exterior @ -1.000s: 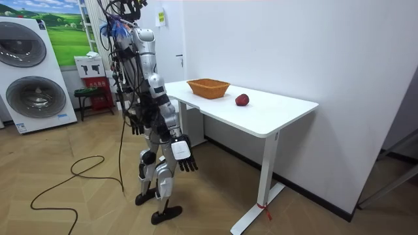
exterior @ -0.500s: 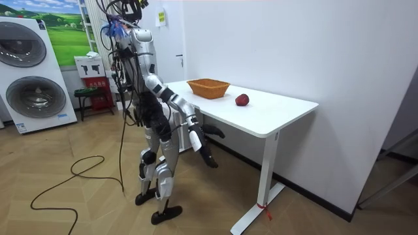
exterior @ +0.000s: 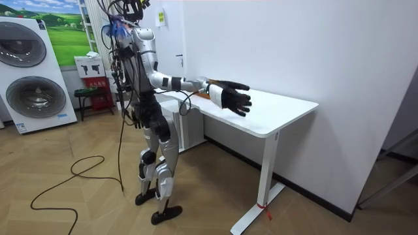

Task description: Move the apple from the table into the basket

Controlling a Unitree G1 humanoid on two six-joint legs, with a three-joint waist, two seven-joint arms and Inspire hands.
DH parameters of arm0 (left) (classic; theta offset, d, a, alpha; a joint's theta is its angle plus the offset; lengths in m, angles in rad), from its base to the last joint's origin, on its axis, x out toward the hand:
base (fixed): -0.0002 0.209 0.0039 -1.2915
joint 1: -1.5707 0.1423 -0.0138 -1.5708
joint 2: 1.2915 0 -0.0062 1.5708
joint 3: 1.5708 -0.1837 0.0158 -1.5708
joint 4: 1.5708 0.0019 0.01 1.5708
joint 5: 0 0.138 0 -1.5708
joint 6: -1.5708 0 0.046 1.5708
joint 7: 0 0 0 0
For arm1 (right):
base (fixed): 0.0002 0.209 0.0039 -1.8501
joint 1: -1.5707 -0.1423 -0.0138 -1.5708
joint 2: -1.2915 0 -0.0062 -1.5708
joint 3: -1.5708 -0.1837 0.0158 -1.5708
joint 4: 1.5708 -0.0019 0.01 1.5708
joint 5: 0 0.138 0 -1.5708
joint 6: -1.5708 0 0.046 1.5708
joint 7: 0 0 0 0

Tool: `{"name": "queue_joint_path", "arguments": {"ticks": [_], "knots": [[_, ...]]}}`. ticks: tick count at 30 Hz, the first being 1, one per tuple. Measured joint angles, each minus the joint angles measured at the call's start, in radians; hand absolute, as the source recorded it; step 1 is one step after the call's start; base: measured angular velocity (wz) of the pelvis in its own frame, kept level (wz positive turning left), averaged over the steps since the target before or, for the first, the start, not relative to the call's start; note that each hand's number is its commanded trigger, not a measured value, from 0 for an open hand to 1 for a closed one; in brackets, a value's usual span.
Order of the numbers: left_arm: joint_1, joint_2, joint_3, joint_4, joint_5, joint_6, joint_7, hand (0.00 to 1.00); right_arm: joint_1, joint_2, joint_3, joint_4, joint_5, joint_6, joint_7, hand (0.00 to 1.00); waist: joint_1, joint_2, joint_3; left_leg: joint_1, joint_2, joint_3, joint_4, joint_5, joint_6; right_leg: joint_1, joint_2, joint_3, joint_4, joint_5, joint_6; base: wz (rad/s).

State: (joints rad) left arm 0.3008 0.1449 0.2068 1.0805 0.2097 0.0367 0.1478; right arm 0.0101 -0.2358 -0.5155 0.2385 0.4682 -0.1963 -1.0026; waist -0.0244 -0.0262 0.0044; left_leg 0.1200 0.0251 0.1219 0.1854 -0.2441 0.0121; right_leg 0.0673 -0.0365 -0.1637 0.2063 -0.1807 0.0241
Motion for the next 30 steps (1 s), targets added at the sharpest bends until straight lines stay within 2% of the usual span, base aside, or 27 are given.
{"name": "queue_joint_path", "arguments": {"ticks": [2,4,8,11,13,15,17,20,27,30], "knots": [[-0.004,0.001,-0.007,-0.002,0.000,-0.002,0.000,0.00,-0.007,-0.004,0.032,-0.021,-0.051,-0.002,0.004,0.00,0.007,0.006,-0.0024,-0.001,0.000,0.000,0.000,0.000,0.000,0.000,0.000,0.000,0.000,0.000,0.000,0.00],[-0.004,0.001,-0.031,-0.001,-0.001,-0.002,-0.004,0.00,-0.043,-0.006,0.077,-0.020,-0.111,0.000,0.027,0.00,0.007,0.004,0.0003,-0.002,-0.001,0.001,0.001,0.000,0.000,-0.002,-0.002,-0.001,0.000,0.000,0.000,0.00],[-0.005,0.006,-0.040,-0.002,-0.001,-0.001,-0.016,0.00,-0.053,-0.011,0.143,-0.019,-0.193,0.012,0.082,0.00,0.012,0.002,0.0007,-0.006,-0.001,-0.013,0.004,0.000,0.000,0.001,-0.004,-0.010,-0.002,0.000,0.000,0.06],[-0.011,0.010,-0.050,-0.006,0.007,0.000,-0.038,0.00,-0.054,-0.043,0.202,-0.019,-0.210,0.025,0.140,0.00,0.033,-0.004,0.0040,-0.007,-0.001,-0.014,0.006,0.000,0.000,0.000,-0.005,-0.014,-0.005,0.000,0.000,0.01],[-0.019,0.015,-0.050,-0.006,0.025,0.000,-0.061,0.00,-0.054,-0.067,0.237,-0.018,-0.246,0.024,0.215,0.00,0.049,-0.011,0.0061,-0.005,-0.001,-0.016,0.010,0.000,0.000,0.004,-0.005,-0.016,-0.005,0.000,-0.001,0.04],[-0.027,0.021,-0.051,-0.006,0.031,-0.002,-0.075,0.00,-0.055,-0.084,0.262,-0.013,-0.265,0.024,0.278,0.00,0.060,-0.014,0.0047,-0.006,-0.001,-0.020,0.010,0.000,0.000,0.005,-0.005,-0.017,-0.005,0.001,-0.001,0.04],[-0.025,0.027,-0.055,-0.006,0.038,-0.002,-0.083,0.00,-0.067,-0.086,0.280,-0.007,-0.278,0.024,0.337,0.00,0.061,-0.020,0.0065,-0.006,-0.001,-0.024,0.010,0.000,0.000,0.006,-0.005,-0.020,-0.005,0.001,-0.001,0.05],[-0.024,0.033,-0.055,-0.008,0.039,-0.001,-0.097,0.00,-0.083,-0.089,0.302,0.041,-0.277,0.034,0.417,0.00,0.062,-0.033,0.0035,-0.007,-0.001,-0.034,0.011,0.000,0.000,0.010,-0.006,-0.029,-0.006,0.001,-0.001,0.10],[-0.019,0.033,-0.055,-0.017,0.049,0.009,-0.102,0.00,-0.108,-0.090,0.343,0.099,-0.278,0.070,0.556,0.00,0.062,-0.021,0.0005,-0.007,-0.002,-0.043,0.012,0.000,0.000,0.024,-0.006,-0.034,-0.018,0.001,-0.002,0.03],[-0.014,0.034,-0.055,-0.027,0.064,0.010,-0.102,0.00,-0.127,-0.104,0.344,0.148,-0.276,0.097,0.601,0.00,0.062,-0.017,0.0006,-0.007,-0.003,-0.046,0.012,0.000,0.000,0.027,-0.008,-0.042,-0.018,0.001,-0.002,0.03]]}}
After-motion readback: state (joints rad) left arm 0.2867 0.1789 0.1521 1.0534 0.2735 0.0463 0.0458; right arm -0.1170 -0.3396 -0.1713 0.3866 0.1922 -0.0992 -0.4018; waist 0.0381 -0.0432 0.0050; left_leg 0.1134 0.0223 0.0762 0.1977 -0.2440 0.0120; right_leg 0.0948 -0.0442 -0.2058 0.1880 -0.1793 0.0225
